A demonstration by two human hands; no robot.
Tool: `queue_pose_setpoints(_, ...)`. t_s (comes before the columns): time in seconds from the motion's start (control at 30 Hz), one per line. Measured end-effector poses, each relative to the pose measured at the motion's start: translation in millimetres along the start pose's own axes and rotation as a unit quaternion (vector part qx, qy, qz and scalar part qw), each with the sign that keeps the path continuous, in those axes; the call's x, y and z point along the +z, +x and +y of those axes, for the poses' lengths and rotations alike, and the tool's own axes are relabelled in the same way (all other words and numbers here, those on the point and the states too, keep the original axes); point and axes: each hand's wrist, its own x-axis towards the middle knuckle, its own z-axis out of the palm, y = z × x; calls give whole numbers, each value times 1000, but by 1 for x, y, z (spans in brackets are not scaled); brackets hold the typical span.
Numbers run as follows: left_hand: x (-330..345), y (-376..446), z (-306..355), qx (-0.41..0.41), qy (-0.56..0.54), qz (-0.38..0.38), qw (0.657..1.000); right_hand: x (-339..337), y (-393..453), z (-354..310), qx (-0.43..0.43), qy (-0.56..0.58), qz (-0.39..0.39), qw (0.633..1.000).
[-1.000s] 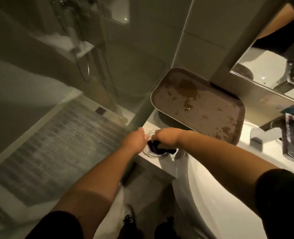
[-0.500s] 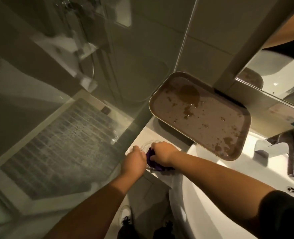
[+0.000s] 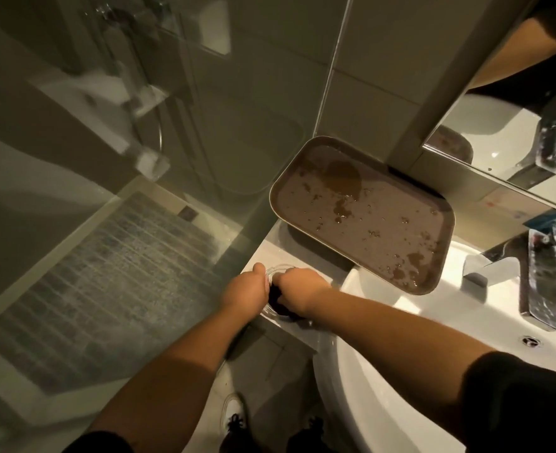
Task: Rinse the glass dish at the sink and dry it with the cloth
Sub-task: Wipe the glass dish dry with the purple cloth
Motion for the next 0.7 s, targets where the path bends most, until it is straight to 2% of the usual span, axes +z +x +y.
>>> queue_pose_setpoints(0.1, 8, -13, 0, -47, -47, 23, 998, 7, 2, -12, 94, 115, 22, 989)
queue_pose_setpoints(0.17, 10, -21, -2, -77, -76, 29, 994, 7, 4, -13, 89, 113, 17, 989)
queue_pose_setpoints(0.27, 1, -14, -9, -70, -97, 6, 993, -3, 11, -2, -9, 40, -24, 999)
queue_pose_setpoints(0.37, -17, 4, -15, 3, -51, -22, 998, -20, 17, 7, -132, -47, -91, 986)
queue_pose_setpoints(0.43, -24, 13, -15, 55, 4, -45, 997, -24, 17, 8, -159, -81, -110, 978)
queue_pose_setpoints(0.5, -23, 14, -13, 79, 45, -49, 995, -22, 15, 9, -152, -72, -88, 982)
queue_pose_setpoints(0.57, -19, 10, -11, 68, 46, -32, 996, -14, 9, 9, -127, -54, -48, 989)
queue_pose_setpoints(0.7, -15, -1, -6, 24, 31, -1, 999, 18, -1, -1, -15, -14, 47, 999)
